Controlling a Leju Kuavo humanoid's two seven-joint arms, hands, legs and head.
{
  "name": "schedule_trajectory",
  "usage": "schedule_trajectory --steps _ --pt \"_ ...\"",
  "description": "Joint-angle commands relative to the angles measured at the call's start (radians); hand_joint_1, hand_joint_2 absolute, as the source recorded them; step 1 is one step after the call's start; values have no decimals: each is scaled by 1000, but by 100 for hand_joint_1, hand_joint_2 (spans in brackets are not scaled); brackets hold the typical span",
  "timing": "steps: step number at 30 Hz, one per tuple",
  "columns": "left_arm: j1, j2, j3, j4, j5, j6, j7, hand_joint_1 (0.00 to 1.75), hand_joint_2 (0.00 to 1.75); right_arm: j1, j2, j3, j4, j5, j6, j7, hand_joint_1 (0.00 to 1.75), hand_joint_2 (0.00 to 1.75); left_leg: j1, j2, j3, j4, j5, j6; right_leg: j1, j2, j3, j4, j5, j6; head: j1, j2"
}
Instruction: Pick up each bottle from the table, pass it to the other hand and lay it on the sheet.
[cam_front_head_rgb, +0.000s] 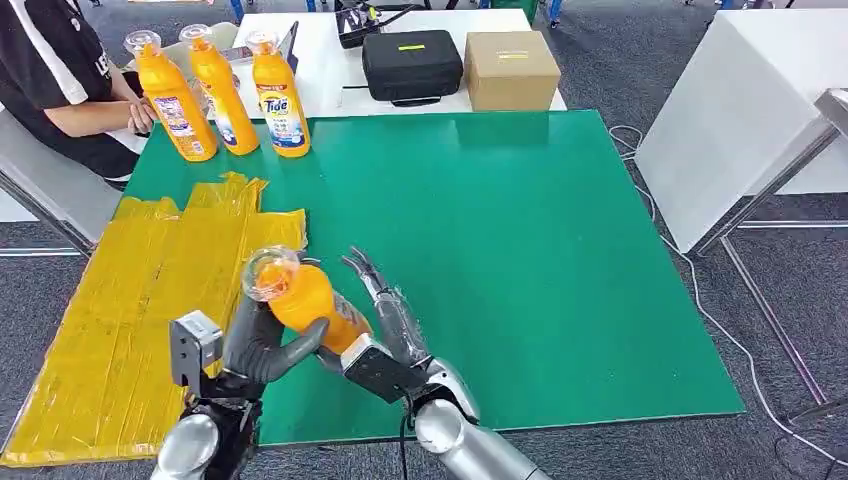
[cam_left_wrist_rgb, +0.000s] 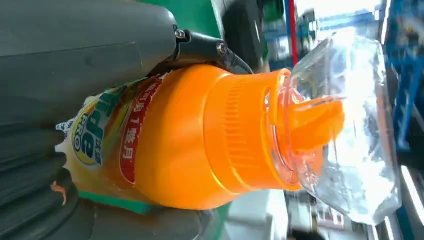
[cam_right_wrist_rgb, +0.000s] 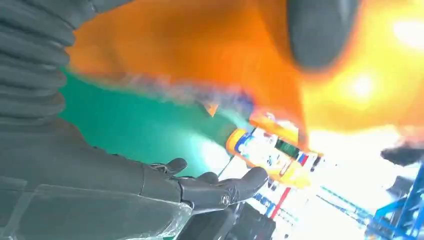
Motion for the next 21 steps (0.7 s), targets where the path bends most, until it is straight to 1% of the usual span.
schedule_trajectory --steps 1,5,7,10,11,12,13,15,17,18,20,21 --pt "90 93 113 60 30 -11 -66 175 175 39 -148 35 -142 -7 -27 -23 0 0 1 1 5 -2 -1 -3 0 0 6 -4 -1 -1 0 0" --pt "83 86 111 56 31 -12 -62 175 175 40 -146 37 -147 -7 -30 -22 0 0 0 0 2 -1 -1 -2 0 0 3 -2 -1 0 0 0" --pt "86 78 126 61 28 1 -56 175 175 56 -164 36 -179 1 -58 -23 0 0 0 0 2 -1 -1 -3 0 0 3 -2 0 -1 0 0" --pt "97 69 151 80 -35 63 -72 175 175 129 -220 10 -288 19 -77 -15 0 0 0 -2 2 -1 0 -2 0 -2 3 -2 0 0 0 0" --pt "103 67 159 90 -48 81 -78 175 175 174 -250 -13 -344 26 -82 -11 0 0 0 -3 2 -1 0 -1 -1 -2 2 -2 -1 0 0 0" --pt "110 65 164 95 -74 112 -90 175 175 209 -267 -36 -382 33 -87 -12 0 0 0 -4 3 -2 -1 -3 0 -4 5 -3 -1 0 0 0" --pt "112 65 164 98 -76 114 -91 175 175 224 -277 -45 -398 40 -85 -17 0 0 0 -4 2 -1 0 -1 -1 -3 3 -3 -1 0 0 0" --pt "114 65 165 98 -76 115 -92 175 175 230 -280 -49 -405 41 -82 -18 0 0 0 -4 4 -2 -1 -2 -1 -4 5 -3 -2 0 0 0" --pt "114 63 166 95 -76 115 -92 175 175 227 -275 -50 -401 42 -80 -18 0 0 -1 -1 2 -1 -1 -1 -1 -1 3 -2 -1 0 0 0" --pt "114 63 166 95 -76 115 -92 175 175 227 -275 -50 -401 42 -80 -18 0 0 -1 0 4 -1 -2 -2 -1 0 4 -2 -1 -1 0 0" --pt "114 62 166 93 -77 115 -92 175 175 222 -268 -50 -394 43 -78 -18 0 0 -1 0 2 -1 -1 -2 -1 0 1 -2 0 0 0 0" --pt "115 60 170 94 -91 133 -92 175 175 227 -266 -58 -396 48 -83 -18 0 0 0 0 3 -1 -1 -3 0 0 3 -2 0 -1 0 0"
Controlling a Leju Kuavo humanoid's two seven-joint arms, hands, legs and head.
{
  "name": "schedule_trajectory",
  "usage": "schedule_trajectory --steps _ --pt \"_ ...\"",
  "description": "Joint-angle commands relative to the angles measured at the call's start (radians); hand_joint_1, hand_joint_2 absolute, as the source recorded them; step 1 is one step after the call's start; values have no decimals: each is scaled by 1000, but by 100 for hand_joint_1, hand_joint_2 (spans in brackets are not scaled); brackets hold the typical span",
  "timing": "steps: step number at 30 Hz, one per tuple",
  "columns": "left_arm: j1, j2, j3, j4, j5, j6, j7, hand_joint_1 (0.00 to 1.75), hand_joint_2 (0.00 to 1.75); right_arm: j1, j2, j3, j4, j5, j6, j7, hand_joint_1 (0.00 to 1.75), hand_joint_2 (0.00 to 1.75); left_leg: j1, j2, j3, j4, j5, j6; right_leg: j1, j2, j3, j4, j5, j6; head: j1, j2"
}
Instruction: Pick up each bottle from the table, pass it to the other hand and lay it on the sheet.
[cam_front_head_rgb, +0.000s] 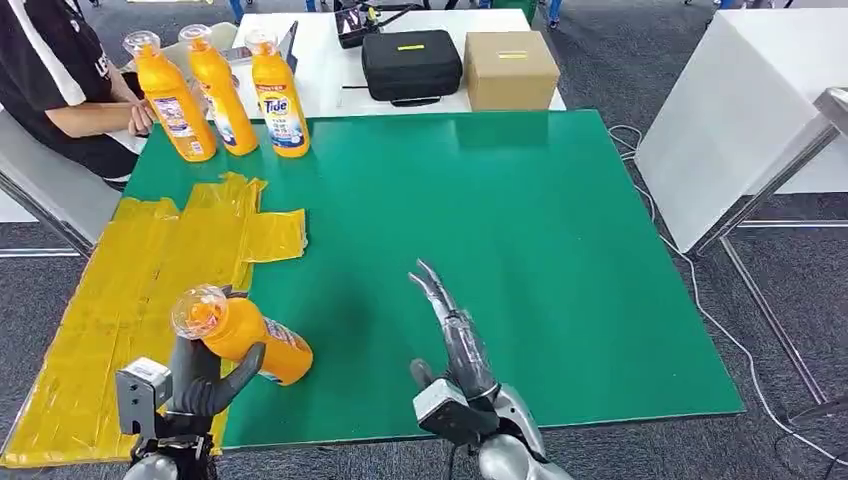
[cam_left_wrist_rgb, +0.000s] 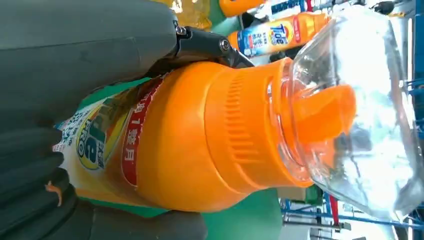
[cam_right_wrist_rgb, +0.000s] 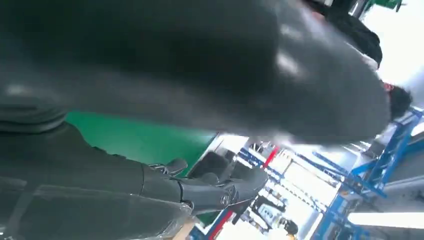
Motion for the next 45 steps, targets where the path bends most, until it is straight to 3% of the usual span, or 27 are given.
schedule_trajectory --steps 1,7,9,10,13,19,24,29,31,33,34,35,36,37,38,41,42,45 --pt "9 -8 42 70 -29 40 5 175 175 41 -58 -43 -73 9 -9 2 0 0 1 0 3 -1 0 -3 0 0 3 -1 0 -1 0 0" --pt "13 -85 23 50 -169 203 12 175 175 236 -136 -208 -284 83 -28 29 0 0 0 -5 5 -1 0 -1 0 -5 5 -1 -2 0 0 0" --pt "44 -111 -4 2 -347 334 39 175 175 273 -131 -278 -329 141 -29 49 0 0 0 -4 3 0 0 -1 -1 -3 4 -1 -1 0 0 0" --pt "54 -116 -16 -21 -379 329 54 175 175 288 -123 -312 -348 165 -34 54 0 0 0 -3 4 0 -1 -1 -1 -3 5 -1 -1 0 0 0" --pt "5 -132 -17 16 -627 432 102 175 175 320 -121 -377 -393 218 -46 75 0 0 0 -4 3 1 -1 -2 0 -4 4 0 -2 0 0 0" --pt "-75 -132 -4 149 -953 592 127 175 175 241 -100 -348 -271 221 -13 48 0 0 0 -1 4 -1 0 -2 -1 -2 -1 -2 0 -1 0 0" --pt "-75 -139 -6 149 -964 592 132 175 175 230 -92 -342 -260 222 -12 47 0 0 1 -1 6 -1 0 -2 0 -1 6 -3 0 -1 0 0" --pt "-93 -188 49 109 -1388 592 209 175 175 192 -67 -318 -221 237 13 47 0 0 1 1 5 0 0 -2 0 0 5 -2 0 0 0 0" --pt "-129 -163 12 139 -1536 592 299 175 175 171 -51 -315 -203 233 27 50 0 0 0 0 3 0 0 -2 0 0 3 -1 0 0 0 0" --pt "-188 -40 -98 182 -1570 592 457 175 175 153 -37 -313 -191 235 41 54 0 0 0 1 3 -1 1 -2 0 0 3 -1 1 0 0 0" --pt "-262 48 -246 254 -1570 592 614 175 175 140 -28 -311 -181 236 50 59 0 0 1 1 4 -1 1 -3 0 0 4 -2 1 -1 0 0" --pt "-328 96 -400 317 -1570 592 766 175 175 135 -22 -311 -176 239 53 62 0 0 0 -1 3 -1 2 -2 0 -2 4 -1 1 -1 0 0" --pt "-348 106 -440 345 -1570 592 800 175 175 136 -22 -312 -176 239 53 62 0 0 0 -4 2 -1 3 -2 0 -5 3 -1 1 -1 0 0" --pt "-435 165 -581 410 -1570 577 922 175 175 142 -22 -312 -179 240 54 62 0 0 1 -6 3 -2 3 -3 0 -6 4 -2 1 -1 0 0" --pt "-523 179 -774 499 -1570 559 1082 175 175 150 -22 -314 -182 242 59 60 0 0 1 -5 3 -2 3 -1 0 -5 3 -2 1 -1 0 0" --pt "-556 119 -777 662 -1570 535 1061 175 175 163 -16 -319 -185 245 63 55 0 0 1 -11 6 -1 5 -2 0 -11 2 -2 -1 -1 0 0" --pt "-563 92 -724 727 -1570 529 1017 175 175 165 -16 -317 -183 245 66 52 0 0 1 -9 5 -2 5 -1 0 -9 -3 -2 1 0 0 0" --pt "-605 31 -593 902 -1570 535 933 175 175 150 -18 -303 -153 245 74 44 0 0 0 -4 5 -1 3 -1 0 -4 7 -1 1 0 0 0"
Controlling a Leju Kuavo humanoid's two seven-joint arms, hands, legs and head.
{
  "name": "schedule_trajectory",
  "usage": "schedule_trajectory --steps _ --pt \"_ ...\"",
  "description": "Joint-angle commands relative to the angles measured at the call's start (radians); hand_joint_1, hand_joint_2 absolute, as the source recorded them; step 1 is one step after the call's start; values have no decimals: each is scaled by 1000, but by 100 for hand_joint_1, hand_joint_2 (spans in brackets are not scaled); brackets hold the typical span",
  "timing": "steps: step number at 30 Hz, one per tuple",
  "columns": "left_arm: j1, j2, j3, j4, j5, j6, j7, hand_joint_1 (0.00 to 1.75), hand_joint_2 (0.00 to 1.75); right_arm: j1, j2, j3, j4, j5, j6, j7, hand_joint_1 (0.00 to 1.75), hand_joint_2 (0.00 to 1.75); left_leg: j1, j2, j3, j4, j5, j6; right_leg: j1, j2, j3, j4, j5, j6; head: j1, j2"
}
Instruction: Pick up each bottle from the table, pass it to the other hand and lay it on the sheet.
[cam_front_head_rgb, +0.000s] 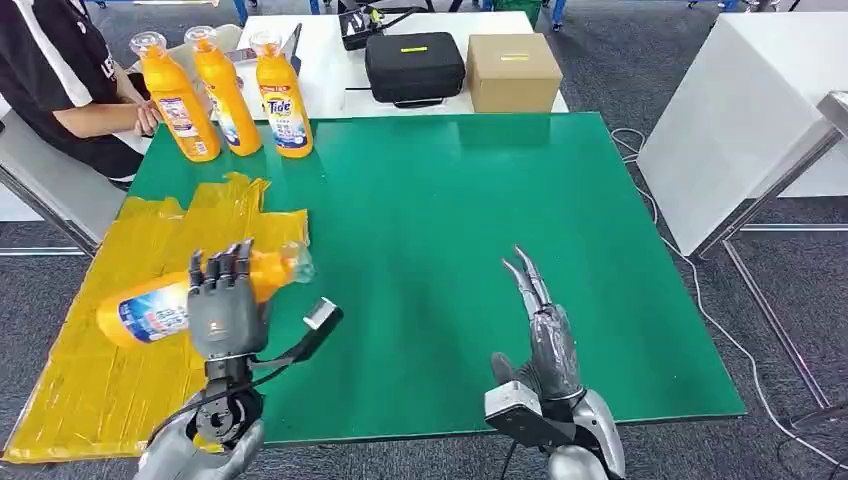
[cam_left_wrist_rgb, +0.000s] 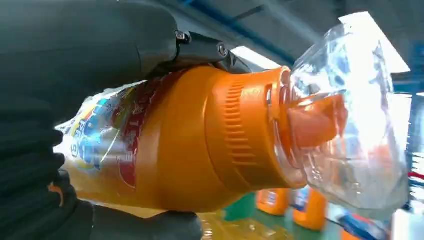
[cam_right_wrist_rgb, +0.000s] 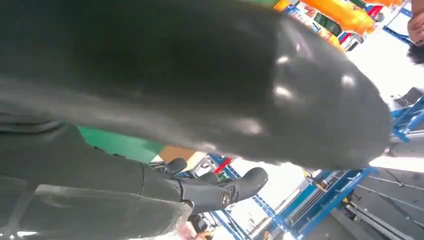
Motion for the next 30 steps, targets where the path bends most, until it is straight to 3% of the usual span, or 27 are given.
schedule_trajectory --steps 1,10,18,23,24,25,26,27,30 --pt "-240 -17 -105 573 -3 -2 -128 175 175 -38 19 16 111 0 12 -13 0 0 1 2 4 -2 -1 -3 1 1 5 -3 0 -1 0 0" --pt "-239 -18 -107 572 -3 -3 -127 175 175 -39 19 16 111 0 13 -13 0 0 1 3 1 0 -1 -2 1 4 0 -1 0 -1 0 0" --pt "-224 -64 31 610 -3 -29 -214 175 175 -49 25 38 134 -10 25 -15 0 0 1 3 0 0 -1 -2 1 4 -1 -1 0 0 0 0" --pt "-205 -88 179 617 -3 -31 -291 175 175 -40 37 40 128 14 42 5 0 0 1 4 0 0 -1 -2 1 4 -1 -1 0 -1 0 0" --pt "-200 -95 202 615 -3 -36 -309 168 175 -32 40 39 122 19 44 8 0 0 1 4 1 0 -1 -3 1 4 1 -1 0 -1 0 0" --pt "-191 -102 229 607 -3 -30 -334 126 175 -24 45 36 117 26 46 10 0 0 1 4 0 0 -1 -3 1 4 0 -1 0 -1 0 0" --pt "-187 -102 227 604 -3 -22 -338 9 175 -18 48 36 114 29 47 10 0 0 1 4 1 0 -1 -3 1 4 1 -1 0 -1 0 0" --pt "-183 -108 232 605 -3 -25 -346 0 175 -11 52 37 110 32 49 11 0 0 1 3 0 0 -1 -2 1 3 -1 -1 0 -1 0 0" --pt "-183 -113 245 610 -3 -43 -341 0 175 -9 62 39 105 39 59 15 0 0 0 3 0 0 -1 -1 0 3 -1 -1 0 0 0 0"
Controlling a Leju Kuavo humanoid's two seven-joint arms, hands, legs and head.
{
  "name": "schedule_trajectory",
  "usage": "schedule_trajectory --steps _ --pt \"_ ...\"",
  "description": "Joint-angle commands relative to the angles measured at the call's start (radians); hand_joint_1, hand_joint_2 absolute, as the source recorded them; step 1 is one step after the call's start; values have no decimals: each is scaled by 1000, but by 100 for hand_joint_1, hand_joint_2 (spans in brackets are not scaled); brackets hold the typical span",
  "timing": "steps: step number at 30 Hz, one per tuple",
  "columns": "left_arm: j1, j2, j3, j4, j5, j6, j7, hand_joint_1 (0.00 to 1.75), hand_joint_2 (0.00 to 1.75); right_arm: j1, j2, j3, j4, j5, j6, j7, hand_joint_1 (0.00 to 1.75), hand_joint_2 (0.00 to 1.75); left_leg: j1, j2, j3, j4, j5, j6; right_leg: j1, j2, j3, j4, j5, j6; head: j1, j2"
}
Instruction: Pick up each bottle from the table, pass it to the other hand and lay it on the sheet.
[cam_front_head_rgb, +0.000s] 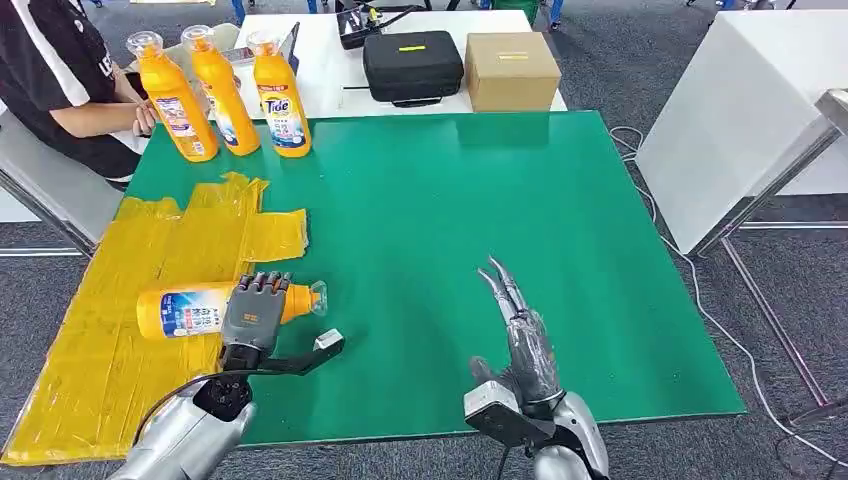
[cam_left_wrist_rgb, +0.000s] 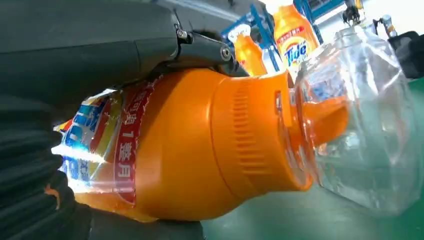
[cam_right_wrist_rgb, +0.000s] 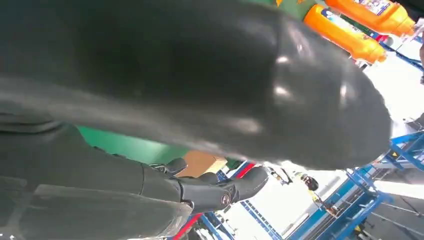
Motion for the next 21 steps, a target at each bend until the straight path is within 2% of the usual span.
schedule_trajectory --steps 1,10,14,21 --pt "-11 -47 137 72 -4 -17 -27 0 175 5 27 17 31 16 21 13 0 0 1 1 2 0 -1 -3 1 0 2 -1 -1 -1 0 0" --pt "-12 -46 139 71 -4 -20 -29 0 175 1 32 17 30 20 25 16 0 0 1 1 2 -1 -1 -3 1 1 2 -1 0 -1 0 0" --pt "-4 -47 181 63 -4 -64 -57 0 175 3 56 -6 25 16 80 16 0 0 0 1 1 0 0 -2 0 1 1 -1 0 0 0 0" --pt "27 -46 196 8 -4 -39 -64 0 175 10 74 -29 10 9 123 9 0 0 1 1 3 -1 -1 -3 1 1 3 -1 0 -1 0 0"
